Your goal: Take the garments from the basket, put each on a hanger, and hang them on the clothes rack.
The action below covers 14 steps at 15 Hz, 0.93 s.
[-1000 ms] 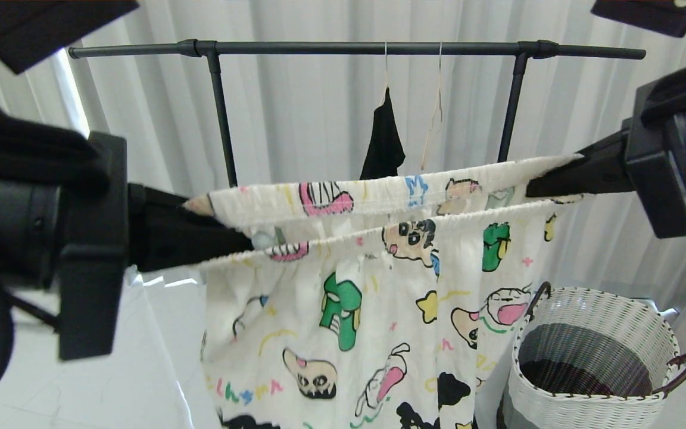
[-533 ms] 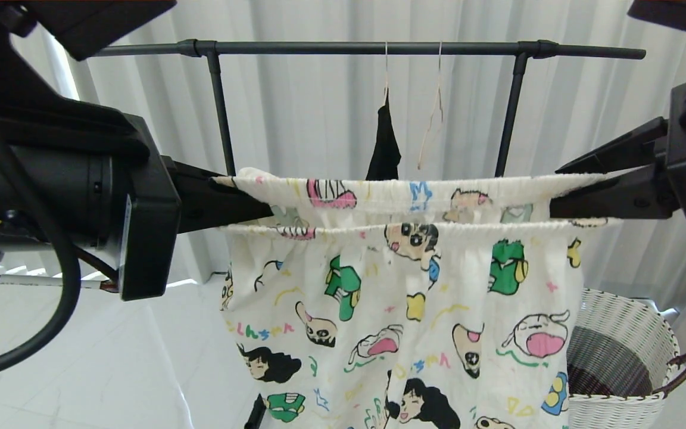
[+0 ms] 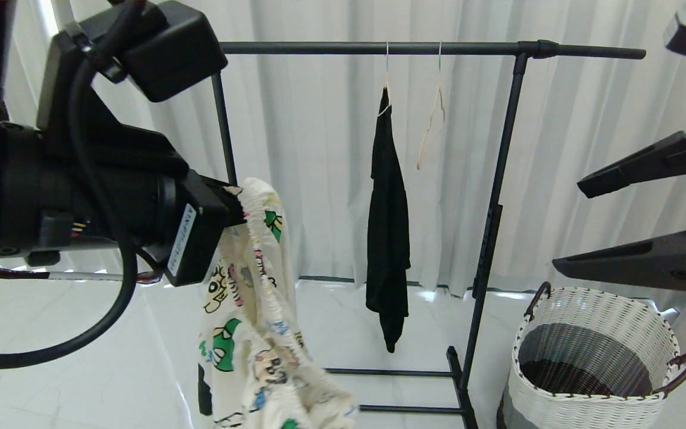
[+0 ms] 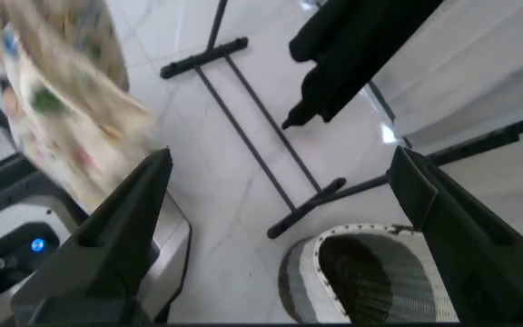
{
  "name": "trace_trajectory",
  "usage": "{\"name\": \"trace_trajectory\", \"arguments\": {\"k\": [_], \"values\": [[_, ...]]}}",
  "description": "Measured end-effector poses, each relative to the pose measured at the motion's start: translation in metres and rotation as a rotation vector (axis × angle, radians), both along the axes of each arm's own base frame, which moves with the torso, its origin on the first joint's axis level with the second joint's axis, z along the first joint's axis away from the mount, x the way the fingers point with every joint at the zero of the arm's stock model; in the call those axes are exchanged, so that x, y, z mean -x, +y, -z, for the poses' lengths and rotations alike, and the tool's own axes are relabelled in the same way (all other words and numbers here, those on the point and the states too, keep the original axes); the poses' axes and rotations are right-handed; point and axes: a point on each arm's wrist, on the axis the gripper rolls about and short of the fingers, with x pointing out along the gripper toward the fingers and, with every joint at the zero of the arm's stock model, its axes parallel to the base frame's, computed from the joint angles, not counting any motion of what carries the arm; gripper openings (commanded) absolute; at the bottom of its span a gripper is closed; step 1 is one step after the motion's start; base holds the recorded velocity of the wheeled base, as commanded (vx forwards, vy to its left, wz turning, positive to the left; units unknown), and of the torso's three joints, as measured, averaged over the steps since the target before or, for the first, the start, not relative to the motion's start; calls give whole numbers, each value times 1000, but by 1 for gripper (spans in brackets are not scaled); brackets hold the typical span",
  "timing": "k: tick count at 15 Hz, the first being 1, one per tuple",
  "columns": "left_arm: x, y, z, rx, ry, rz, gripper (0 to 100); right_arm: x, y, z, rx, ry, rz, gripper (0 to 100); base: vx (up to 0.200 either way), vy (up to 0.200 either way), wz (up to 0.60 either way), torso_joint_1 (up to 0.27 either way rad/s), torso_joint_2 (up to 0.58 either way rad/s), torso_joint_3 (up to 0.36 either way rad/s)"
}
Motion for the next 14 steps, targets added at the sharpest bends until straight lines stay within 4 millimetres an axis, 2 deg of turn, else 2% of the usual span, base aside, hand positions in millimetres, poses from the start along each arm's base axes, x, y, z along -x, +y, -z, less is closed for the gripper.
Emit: {"name": "trace_trajectory", "arguments": {"k": [2,4,7,10,12,14], "values": [[-3,-1,5,-18,9,-19,0,1,-10,5,12,7,33,100,0,0,0,0,0,0],[-9,11,13,-67,9,-111,0,0,-24,6,19,-4,114,100,0,0,0,0,0,0],[-9,52,34,-147,40,-265,0,-13,-58,17,73,1,376,100,0,0,0,0,0,0],[7,99,50,-155,75,-459,0,-20,-95,34,95,1,640,100,0,0,0,0,0,0],[19,123,54,-119,84,-555,0,-17,-109,38,94,-7,737,100,0,0,0,0,0,0],[28,133,57,-107,85,-611,0,-15,-113,40,88,-7,766,100,0,0,0,0,0,0]]}}
